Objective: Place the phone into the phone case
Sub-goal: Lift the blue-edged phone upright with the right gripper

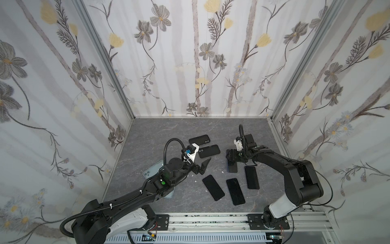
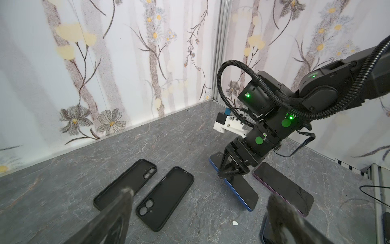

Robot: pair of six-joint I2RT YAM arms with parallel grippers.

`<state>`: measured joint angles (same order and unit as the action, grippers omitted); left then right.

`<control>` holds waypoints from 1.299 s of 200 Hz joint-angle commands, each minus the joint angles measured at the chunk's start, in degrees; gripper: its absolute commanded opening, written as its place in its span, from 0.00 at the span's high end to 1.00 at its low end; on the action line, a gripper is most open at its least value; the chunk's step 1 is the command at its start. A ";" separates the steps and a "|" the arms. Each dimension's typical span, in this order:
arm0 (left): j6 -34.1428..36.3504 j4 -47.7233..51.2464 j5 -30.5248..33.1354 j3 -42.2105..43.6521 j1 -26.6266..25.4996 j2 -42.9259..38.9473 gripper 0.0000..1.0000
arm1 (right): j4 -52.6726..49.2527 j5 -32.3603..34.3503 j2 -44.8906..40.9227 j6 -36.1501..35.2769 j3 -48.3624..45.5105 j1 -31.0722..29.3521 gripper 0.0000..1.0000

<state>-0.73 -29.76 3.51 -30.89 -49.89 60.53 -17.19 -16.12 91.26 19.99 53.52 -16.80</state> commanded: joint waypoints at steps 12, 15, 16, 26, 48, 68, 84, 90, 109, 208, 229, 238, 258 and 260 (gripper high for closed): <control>-3.32 -8.18 1.41 0.77 -0.48 2.59 0.00 | 6.18 -5.16 -4.29 3.50 -1.38 0.34 0.36; -3.43 -8.76 1.49 1.01 -0.47 2.84 0.00 | 6.59 -5.57 -4.64 3.87 -1.54 0.28 0.36; -3.46 -8.88 1.50 1.06 -0.47 2.88 0.00 | 6.70 -5.67 -4.75 3.98 -1.56 0.28 0.36; -3.49 -10.43 1.59 1.42 -0.72 3.51 0.00 | 7.68 -6.69 -5.96 5.43 -1.88 0.27 0.37; -3.41 -13.15 2.42 2.22 -0.87 4.40 0.00 | 9.51 -8.31 -9.14 8.50 -2.52 0.27 0.37; -2.62 -16.47 2.91 3.52 -1.13 4.51 0.00 | 10.82 -9.75 -12.40 11.63 -2.45 0.19 0.38; -1.43 -20.08 3.25 4.81 -1.45 4.64 0.01 | 12.66 -10.30 -15.70 14.62 -2.71 0.10 0.38; -0.97 -21.20 3.25 5.03 -1.45 4.83 0.02 | 13.34 -10.62 -16.81 15.78 -2.72 0.10 0.38; 0.69 -24.59 3.28 5.27 -1.82 5.92 0.04 | 14.37 -11.30 -19.74 18.37 -1.65 -0.22 0.38; 6.42 -37.60 -0.33 3.28 -2.51 13.66 0.12 | 16.06 -10.69 -25.06 24.18 6.20 -2.87 0.39; 7.31 -40.40 -0.76 3.28 -2.54 14.89 0.11 | 17.29 -10.51 -25.04 25.33 6.68 -3.64 0.39; 7.64 -41.58 -1.28 3.23 -2.50 15.63 0.12 | 17.36 -10.17 -24.92 25.54 7.14 -4.23 0.39; 7.61 -42.56 -1.72 2.39 -2.54 16.99 0.13 | 18.27 -9.83 -24.72 26.05 7.74 -5.67 0.39; 7.62 -42.66 -1.81 2.30 -2.51 17.16 0.13 | 18.41 -9.77 -24.79 26.17 7.74 -5.94 0.39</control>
<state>5.45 -66.70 3.05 -27.40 -52.40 76.34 -4.34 -26.44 66.63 44.45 60.12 -21.23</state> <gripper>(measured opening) 0.881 0.695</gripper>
